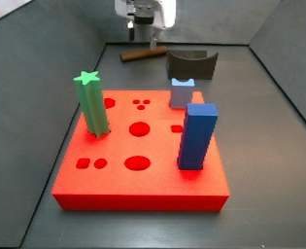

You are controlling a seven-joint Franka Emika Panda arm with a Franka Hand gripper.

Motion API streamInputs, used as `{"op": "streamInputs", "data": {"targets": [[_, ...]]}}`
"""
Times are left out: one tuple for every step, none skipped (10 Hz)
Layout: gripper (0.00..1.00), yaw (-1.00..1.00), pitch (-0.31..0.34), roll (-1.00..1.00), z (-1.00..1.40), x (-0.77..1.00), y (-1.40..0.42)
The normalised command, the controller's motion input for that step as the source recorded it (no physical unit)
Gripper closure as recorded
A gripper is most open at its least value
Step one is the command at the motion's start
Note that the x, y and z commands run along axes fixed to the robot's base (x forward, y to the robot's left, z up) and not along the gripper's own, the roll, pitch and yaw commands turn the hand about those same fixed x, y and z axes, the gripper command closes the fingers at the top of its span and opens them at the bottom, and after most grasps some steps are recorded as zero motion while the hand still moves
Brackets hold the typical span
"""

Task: Pick up the oval object. Move up. Place the oval object on the fixture. Regrasp the oval object. Move to above the board. Insert the oval object.
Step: Pick up the oval object.

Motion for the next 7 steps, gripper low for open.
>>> {"op": "streamInputs", "data": {"targets": [[0.0, -0.5, -0.229, -0.29, -0.21, 0.0, 0.04], [0.0, -0.65, -0.21, -0.28, -0.29, 0.13, 0.0], [0.0, -0.65, -0.134, -0.16, -0.35, 0.16, 0.0], [0.0, -0.57, 0.0, -0.01, -0.36, 0.0, 0.0], [0.0, -0.51, -0.08, -0.01, -0.36, -0.12, 0.0], [0.0, -0.45, -0.173, -0.06, -0.41, -0.07, 0.0], [0.0, -0.43, -0.24, -0.09, -0.35, 0.0, 0.0]]}}
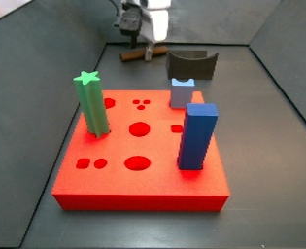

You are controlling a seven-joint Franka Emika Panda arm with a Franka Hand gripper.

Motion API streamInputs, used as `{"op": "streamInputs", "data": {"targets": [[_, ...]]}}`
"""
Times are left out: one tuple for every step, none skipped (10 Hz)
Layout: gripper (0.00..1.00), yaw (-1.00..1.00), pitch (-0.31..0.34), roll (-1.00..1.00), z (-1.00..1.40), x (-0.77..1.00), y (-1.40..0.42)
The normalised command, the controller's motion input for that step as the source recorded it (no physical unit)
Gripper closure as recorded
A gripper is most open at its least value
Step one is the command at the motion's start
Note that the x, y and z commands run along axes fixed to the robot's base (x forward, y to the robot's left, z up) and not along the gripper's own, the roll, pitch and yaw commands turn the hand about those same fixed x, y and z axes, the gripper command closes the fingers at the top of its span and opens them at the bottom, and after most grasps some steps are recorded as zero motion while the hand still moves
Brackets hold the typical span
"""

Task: Pick up the oval object. Move up. Place the oval object on the fixture. Regrasp the oval object. Move to above the board. Insert the oval object.
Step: Pick up the oval object.

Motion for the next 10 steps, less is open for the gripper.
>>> {"op": "streamInputs", "data": {"targets": [[0.0, -0.43, -0.336, -0.14, -0.03, 0.05, 0.0], [0.0, -0.37, -0.5, -0.21, -0.03, 0.0, 0.05], [0.0, -0.29, -0.493, -0.24, -0.04, 0.0, 0.1], [0.0, -0.29, -0.416, -0.21, -0.22, 0.0, 0.08], [0.0, -0.26, -0.336, -0.11, -0.37, -0.03, 0.0], [0.0, -0.1, -0.164, -0.04, -0.13, -0.05, 0.0], [0.0, -0.18, 0.0, -0.09, 0.0, 0.17, 0.07], [0.0, 0.0, 0.0, 0.03, 0.0, 0.0, 0.0], [0.0, 0.0, 0.0, 0.0, 0.0, 0.0, 0.0], [1.0, 0.0, 0.0, 0.0, 0.0, 0.0, 0.0]]}}
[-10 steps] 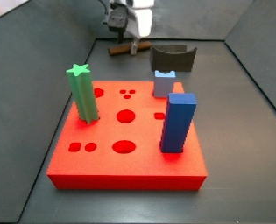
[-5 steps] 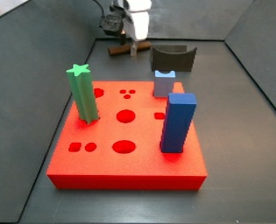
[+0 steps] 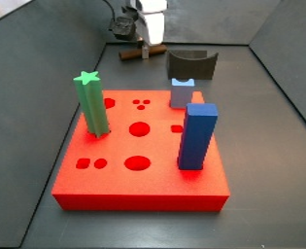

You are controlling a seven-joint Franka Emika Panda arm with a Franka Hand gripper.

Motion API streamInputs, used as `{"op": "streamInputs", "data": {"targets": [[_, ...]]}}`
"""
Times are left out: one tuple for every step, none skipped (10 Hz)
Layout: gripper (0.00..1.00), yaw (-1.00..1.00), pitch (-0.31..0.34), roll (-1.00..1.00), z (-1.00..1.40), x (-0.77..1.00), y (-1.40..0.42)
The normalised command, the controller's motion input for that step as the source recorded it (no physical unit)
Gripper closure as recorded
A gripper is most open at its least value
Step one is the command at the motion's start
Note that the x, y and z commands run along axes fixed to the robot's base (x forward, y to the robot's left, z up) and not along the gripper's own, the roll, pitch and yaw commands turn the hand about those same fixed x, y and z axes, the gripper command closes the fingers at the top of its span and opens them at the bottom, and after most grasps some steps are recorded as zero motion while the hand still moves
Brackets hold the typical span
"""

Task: Pick up the oval object. Move up. Place the oval object on the fixture. Regrasp the oval object. Move to above the board. Insert the oval object.
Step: Pick up the oval object, then move up.

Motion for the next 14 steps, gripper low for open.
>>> {"op": "streamInputs", "data": {"targets": [[1.0, 0.0, 0.0, 0.0, 0.0, 0.0, 0.0], [1.0, 0.0, 0.0, 0.0, 0.0, 0.0, 0.0], [1.0, 0.0, 0.0, 0.0, 0.0, 0.0, 0.0], [1.0, 0.0, 0.0, 0.0, 0.0, 0.0, 0.0], [1.0, 0.0, 0.0, 0.0, 0.0, 0.0, 0.0], [1.0, 0.0, 0.0, 0.0, 0.0, 0.0, 0.0], [1.0, 0.0, 0.0, 0.0, 0.0, 0.0, 0.0], [1.0, 0.0, 0.0, 0.0, 0.0, 0.0, 0.0], [1.0, 0.0, 0.0, 0.0, 0.0, 0.0, 0.0], [1.0, 0.0, 0.0, 0.0, 0.0, 0.0, 0.0], [1.0, 0.0, 0.0, 0.0, 0.83, 0.0, 0.0], [1.0, -0.02, 0.034, 0.0, 0.78, -0.06, -0.01], [1.0, -0.03, 0.04, 0.01, 0.71, -0.07, -0.01], [1.0, -0.03, 0.056, 0.03, 0.54, -0.05, 0.0]]}}
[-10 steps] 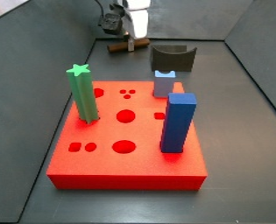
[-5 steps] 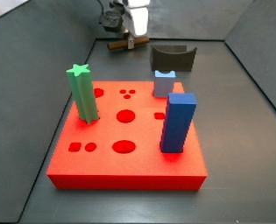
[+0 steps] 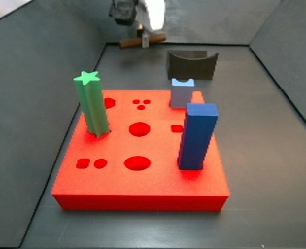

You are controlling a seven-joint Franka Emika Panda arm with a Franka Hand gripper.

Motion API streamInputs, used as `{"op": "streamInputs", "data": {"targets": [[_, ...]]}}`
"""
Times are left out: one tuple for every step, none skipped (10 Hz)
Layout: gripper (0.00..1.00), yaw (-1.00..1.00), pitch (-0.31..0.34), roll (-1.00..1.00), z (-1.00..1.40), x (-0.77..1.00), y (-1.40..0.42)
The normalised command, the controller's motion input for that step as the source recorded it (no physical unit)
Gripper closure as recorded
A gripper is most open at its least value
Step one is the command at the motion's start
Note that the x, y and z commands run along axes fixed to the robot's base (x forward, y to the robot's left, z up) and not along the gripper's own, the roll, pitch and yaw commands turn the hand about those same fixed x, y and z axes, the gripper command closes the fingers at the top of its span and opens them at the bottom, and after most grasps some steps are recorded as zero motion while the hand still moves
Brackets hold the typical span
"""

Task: Pick up the oval object. Move up. Place the oval object on the fixture. Regrasp the oval object. Move to above the board. Insert the oval object.
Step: Move up, then place the oval object on the fixture.

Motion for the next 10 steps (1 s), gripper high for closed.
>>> {"op": "streamInputs", "data": {"targets": [[1.0, -0.03, 0.079, 0.05, 0.35, -0.03, 0.0], [1.0, -0.03, 0.094, 0.07, 0.21, -0.02, 0.0], [1.0, 0.0, 0.0, 0.0, 1.0, 0.0, 0.0], [1.0, 0.01, 0.009, 0.01, 1.0, 0.0, 0.0], [1.0, 0.0, 0.024, 0.02, 1.0, -0.01, 0.0], [1.0, -0.01, 0.053, 0.04, 1.0, -0.02, 0.0], [1.0, -0.01, 0.065, 0.06, 1.0, -0.02, 0.0], [1.0, -0.01, 0.08, 0.08, 1.0, -0.03, 0.0], [1.0, 0.01, 0.085, 0.1, 1.0, -0.03, -0.01], [1.0, 0.02, 0.09, 0.1, 1.0, -0.04, -0.02]]}}
